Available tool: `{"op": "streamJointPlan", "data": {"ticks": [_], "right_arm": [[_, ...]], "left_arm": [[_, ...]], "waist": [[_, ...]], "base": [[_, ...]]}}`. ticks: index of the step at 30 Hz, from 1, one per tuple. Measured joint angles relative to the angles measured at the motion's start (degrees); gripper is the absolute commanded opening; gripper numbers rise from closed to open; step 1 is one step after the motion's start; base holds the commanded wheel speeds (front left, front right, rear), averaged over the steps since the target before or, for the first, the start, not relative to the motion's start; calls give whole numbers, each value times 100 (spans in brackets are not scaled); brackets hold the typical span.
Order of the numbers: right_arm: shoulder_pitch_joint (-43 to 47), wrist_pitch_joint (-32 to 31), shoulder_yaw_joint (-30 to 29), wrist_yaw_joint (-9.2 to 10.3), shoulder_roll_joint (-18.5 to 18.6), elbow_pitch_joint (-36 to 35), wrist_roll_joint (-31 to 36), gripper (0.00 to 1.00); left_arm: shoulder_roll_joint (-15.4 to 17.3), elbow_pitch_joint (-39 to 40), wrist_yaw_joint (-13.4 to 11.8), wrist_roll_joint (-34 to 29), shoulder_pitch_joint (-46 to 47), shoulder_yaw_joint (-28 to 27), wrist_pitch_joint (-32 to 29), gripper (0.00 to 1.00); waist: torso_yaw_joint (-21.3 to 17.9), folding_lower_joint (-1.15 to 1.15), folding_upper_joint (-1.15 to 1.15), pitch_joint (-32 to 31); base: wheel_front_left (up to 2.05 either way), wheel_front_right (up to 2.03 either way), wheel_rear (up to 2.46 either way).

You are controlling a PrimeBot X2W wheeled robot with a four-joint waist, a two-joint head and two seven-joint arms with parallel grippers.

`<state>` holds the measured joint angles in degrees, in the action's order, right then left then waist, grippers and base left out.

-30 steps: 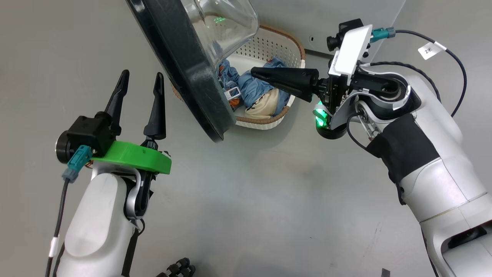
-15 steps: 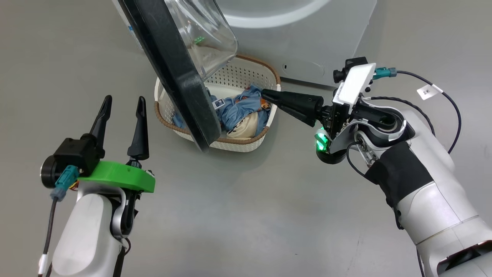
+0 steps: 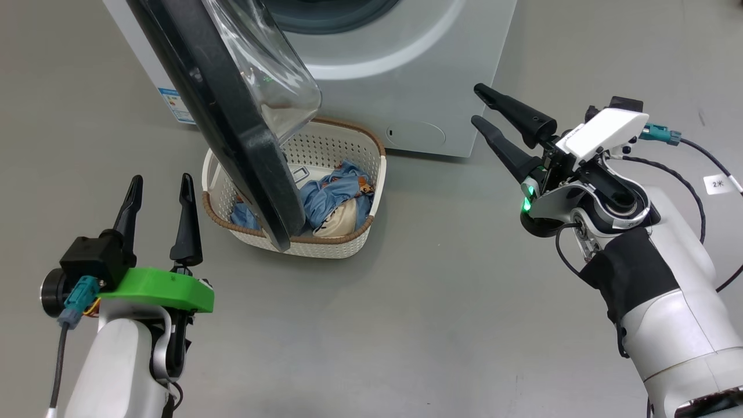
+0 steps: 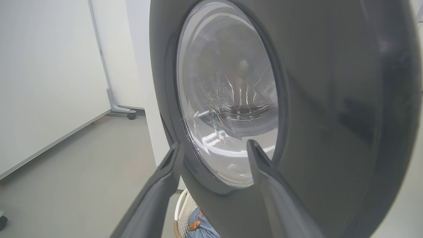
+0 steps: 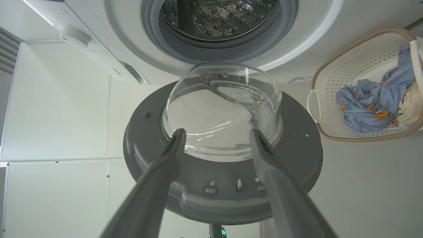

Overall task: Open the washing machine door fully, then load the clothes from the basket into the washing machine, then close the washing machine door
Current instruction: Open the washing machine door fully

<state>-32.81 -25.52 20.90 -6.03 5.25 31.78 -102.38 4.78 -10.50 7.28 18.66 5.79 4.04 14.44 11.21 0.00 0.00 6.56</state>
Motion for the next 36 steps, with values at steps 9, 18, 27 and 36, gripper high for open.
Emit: {"op": "streamJointPlan", "data": {"ticks": [9,18,27,36], "right_arm": [[287,959,-662,-97,11,-225,12,100],[435,2427,-937,-97,660,-906,1485,100],[863,3985,-532,-97,1400,-1018,3522,100],[1244,4092,-209,-97,1572,-809,4949,100]], "left_arm": [[4,85,0,0,-174,-188,0,100],[20,180,1,-14,-314,-331,0,100],[14,219,1,-103,-326,-214,0,100],[13,219,0,-126,-354,-221,0,100]], "waist": [[-266,0,0,-160],[-562,0,0,-257],[-697,0,0,-254],[-709,0,0,-338]], "base": [[0,0,0],[0,0,0],[0,0,0],[0,0,0]]}}
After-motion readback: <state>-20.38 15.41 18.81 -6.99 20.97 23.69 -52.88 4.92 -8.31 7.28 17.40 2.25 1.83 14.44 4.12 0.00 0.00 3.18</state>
